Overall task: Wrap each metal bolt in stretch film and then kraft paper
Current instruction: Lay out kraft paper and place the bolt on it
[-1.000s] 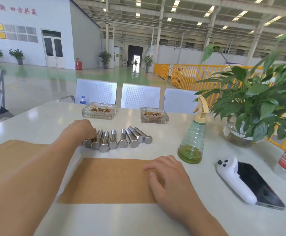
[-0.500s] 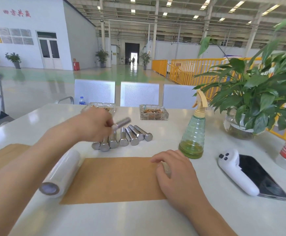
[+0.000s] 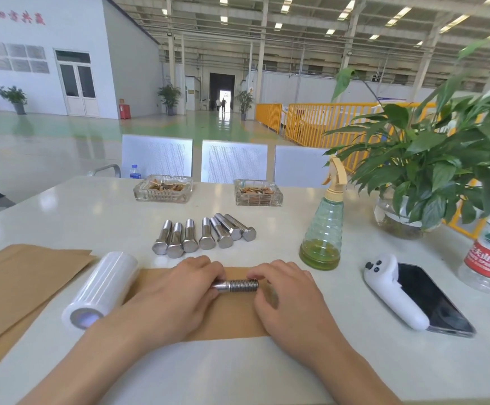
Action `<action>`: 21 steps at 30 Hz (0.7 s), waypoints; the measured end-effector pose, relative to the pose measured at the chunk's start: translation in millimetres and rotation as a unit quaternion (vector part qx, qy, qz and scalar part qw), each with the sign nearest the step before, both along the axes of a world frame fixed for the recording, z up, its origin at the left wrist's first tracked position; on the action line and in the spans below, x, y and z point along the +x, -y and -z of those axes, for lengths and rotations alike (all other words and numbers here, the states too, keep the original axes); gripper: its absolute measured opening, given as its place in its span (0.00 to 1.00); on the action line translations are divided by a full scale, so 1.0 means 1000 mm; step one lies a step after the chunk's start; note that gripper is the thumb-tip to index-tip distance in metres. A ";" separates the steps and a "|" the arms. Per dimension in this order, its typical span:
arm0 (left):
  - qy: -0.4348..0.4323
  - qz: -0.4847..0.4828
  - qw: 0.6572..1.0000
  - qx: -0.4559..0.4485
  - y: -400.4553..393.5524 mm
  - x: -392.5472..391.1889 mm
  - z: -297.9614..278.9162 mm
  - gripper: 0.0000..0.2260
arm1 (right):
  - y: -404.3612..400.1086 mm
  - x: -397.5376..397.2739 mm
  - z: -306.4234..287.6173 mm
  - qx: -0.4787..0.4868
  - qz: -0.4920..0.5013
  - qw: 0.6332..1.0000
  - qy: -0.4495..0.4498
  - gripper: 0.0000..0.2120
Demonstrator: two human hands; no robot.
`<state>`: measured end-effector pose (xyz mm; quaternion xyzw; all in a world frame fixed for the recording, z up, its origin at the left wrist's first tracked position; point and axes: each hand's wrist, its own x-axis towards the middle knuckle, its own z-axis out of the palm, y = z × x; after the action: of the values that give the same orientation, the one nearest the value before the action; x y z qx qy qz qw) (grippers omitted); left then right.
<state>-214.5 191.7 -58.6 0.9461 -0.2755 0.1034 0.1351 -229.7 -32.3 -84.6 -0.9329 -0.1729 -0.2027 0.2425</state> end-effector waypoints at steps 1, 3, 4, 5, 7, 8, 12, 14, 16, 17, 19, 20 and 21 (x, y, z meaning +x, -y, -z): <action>0.012 0.000 1.000 0.003 -0.001 0.000 0.002 0.08 | 0.000 0.000 0.000 -0.009 -0.001 1.000 -0.007 0.15; 0.027 -0.007 1.000 -0.001 -0.005 0.000 0.006 0.09 | -0.001 0.001 0.001 -0.025 0.000 1.000 -0.018 0.16; 0.030 -0.012 0.999 -0.005 -0.007 0.000 0.009 0.09 | -0.001 0.002 0.001 -0.030 0.001 0.999 -0.022 0.16; 0.032 -0.016 0.999 -0.009 -0.009 -0.001 0.011 0.09 | -0.002 0.002 0.002 -0.033 0.002 0.999 -0.025 0.17; 0.031 -0.021 0.999 -0.015 -0.012 -0.001 0.015 0.09 | -0.002 0.001 0.001 -0.038 0.005 0.999 -0.028 0.17; 0.030 -0.023 0.999 -0.019 -0.014 -0.001 0.016 0.09 | -0.002 0.002 0.001 -0.044 0.007 0.999 -0.030 0.17; 0.026 -0.038 0.998 -0.045 -0.017 0.001 0.021 0.08 | -0.002 0.002 0.002 -0.062 0.010 0.997 -0.034 0.15; 0.026 -0.044 0.997 -0.064 -0.018 0.000 0.024 0.07 | -0.002 0.003 0.002 -0.060 0.010 0.998 -0.032 0.14; 0.030 -0.044 0.995 -0.083 -0.018 0.000 0.026 0.07 | -0.002 0.003 0.003 -0.057 0.010 0.998 -0.031 0.13; 0.032 -0.042 0.995 -0.088 -0.018 0.000 0.027 0.07 | -0.002 0.003 0.003 -0.055 0.010 0.998 -0.031 0.12; 0.033 -0.036 0.994 -0.095 -0.018 0.000 0.028 0.08 | -0.002 0.004 0.005 -0.054 0.011 0.998 -0.031 0.12; 0.034 -0.036 0.994 -0.097 -0.019 0.000 0.028 0.08 | -0.002 0.005 0.005 -0.054 0.011 0.998 -0.032 0.12; 0.035 -0.037 0.994 -0.101 -0.020 -0.001 0.029 0.08 | -0.001 0.005 0.006 -0.054 0.011 0.998 -0.034 0.12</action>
<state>-215.3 211.7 -87.5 0.9330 -0.2329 0.1689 0.2164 -224.3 -31.0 -90.9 -0.9527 -0.1647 -0.1642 0.1956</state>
